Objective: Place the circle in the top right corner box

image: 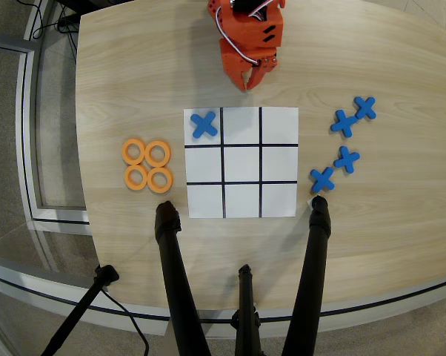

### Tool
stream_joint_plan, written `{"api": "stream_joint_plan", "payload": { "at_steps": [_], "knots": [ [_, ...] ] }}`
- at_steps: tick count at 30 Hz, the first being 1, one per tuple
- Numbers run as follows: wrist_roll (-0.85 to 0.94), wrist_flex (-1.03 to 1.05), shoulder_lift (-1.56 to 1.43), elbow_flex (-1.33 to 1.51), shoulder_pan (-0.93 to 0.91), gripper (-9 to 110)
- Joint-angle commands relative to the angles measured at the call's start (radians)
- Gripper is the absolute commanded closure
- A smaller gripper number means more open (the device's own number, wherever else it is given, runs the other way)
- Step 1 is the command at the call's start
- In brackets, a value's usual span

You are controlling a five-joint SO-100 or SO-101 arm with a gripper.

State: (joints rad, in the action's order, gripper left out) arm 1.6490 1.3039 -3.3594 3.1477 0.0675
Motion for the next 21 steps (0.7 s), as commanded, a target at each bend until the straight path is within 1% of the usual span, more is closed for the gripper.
{"api": "stream_joint_plan", "payload": {
  "at_steps": [1,7,13,16,19,21],
  "knots": [
    [-0.005,0.002,0.002,0.054,-0.006,102],
    [-0.008,0.006,0.011,0.032,-0.009,102],
    [-0.012,0.025,0.127,-0.106,-0.043,100],
    [-0.012,0.021,0.216,-0.195,-0.071,97],
    [-0.006,0.017,0.35,-0.33,-0.117,91],
    [-0.012,0.003,0.469,-0.439,-0.147,90]
  ]
}}
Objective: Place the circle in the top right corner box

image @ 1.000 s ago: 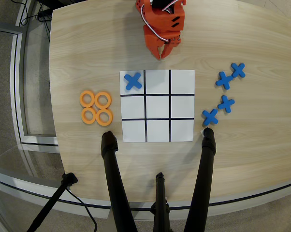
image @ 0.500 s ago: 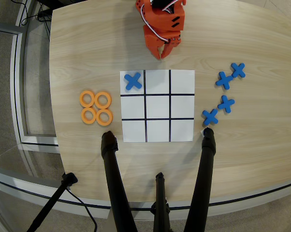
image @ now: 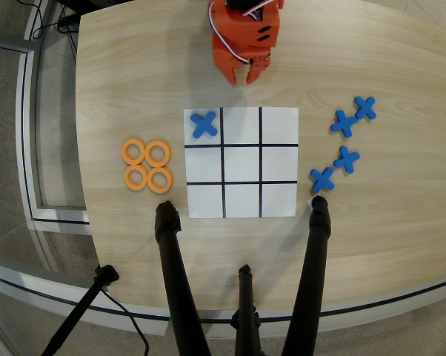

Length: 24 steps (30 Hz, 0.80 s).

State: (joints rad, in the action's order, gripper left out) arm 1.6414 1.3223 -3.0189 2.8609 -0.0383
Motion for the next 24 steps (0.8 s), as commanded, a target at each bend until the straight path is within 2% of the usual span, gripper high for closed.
{"api": "stream_joint_plan", "payload": {
  "at_steps": [1,8,13,24],
  "knots": [
    [-0.009,-0.023,0.196,-0.212,-0.055,90],
    [-0.038,-0.091,0.673,-0.66,-0.161,88],
    [-0.025,-0.184,0.917,-0.868,-0.244,86],
    [0.109,-0.425,1.244,-0.945,-0.407,86]
  ]
}}
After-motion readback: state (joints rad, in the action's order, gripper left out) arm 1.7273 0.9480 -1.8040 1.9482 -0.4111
